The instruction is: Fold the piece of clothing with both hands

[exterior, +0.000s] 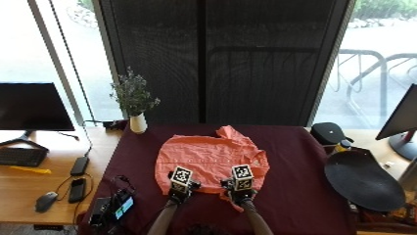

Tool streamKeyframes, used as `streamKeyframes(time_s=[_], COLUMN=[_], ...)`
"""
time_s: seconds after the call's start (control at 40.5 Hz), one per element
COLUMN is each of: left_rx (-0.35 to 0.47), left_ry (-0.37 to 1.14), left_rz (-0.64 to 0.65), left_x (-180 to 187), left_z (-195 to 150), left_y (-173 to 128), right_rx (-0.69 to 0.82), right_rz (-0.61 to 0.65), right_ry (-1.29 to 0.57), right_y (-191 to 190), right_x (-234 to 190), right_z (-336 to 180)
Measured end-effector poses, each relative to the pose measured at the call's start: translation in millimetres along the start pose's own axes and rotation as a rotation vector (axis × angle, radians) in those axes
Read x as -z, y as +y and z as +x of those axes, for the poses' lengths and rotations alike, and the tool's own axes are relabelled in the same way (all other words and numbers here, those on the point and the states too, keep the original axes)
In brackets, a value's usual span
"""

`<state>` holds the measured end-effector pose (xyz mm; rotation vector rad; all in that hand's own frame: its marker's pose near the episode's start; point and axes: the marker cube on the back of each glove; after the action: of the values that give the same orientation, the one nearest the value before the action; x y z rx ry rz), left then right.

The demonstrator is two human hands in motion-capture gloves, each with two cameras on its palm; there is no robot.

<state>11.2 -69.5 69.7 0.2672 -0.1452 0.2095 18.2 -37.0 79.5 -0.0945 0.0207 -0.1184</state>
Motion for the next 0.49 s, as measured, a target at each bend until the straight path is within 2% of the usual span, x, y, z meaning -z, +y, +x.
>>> streamKeyframes(time_s=[0.049, 0.123, 0.222, 0.296, 0.395, 0.493], left_rx=[-0.006, 0.000, 0.033, 0.053, 0.058, 0.038], left_ry=[0.017, 0.009, -0.001, 0.018, 0.055, 0.099], left_rz=[0.052, 0.030, -0.066, -0.066, -0.098, -0.214], left_x=[2, -6, -34, -30, -7, 27], left_z=[8, 10, 3, -1, -4, -6], left_y=[-4, 0, 11, 16, 24, 36], right_rx=[0.008, 0.008, 0.006, 0.008, 0.013, 0.047], right_rz=[0.053, 0.115, 0.242, 0.310, 0.273, 0.192], right_ry=[0.032, 0.088, 0.133, 0.136, 0.130, 0.105], right_y=[-13, -30, -29, -28, -8, 12], right_x=[-16, -38, -32, -25, -8, 16], right_z=[3, 8, 7, 6, 7, 8])
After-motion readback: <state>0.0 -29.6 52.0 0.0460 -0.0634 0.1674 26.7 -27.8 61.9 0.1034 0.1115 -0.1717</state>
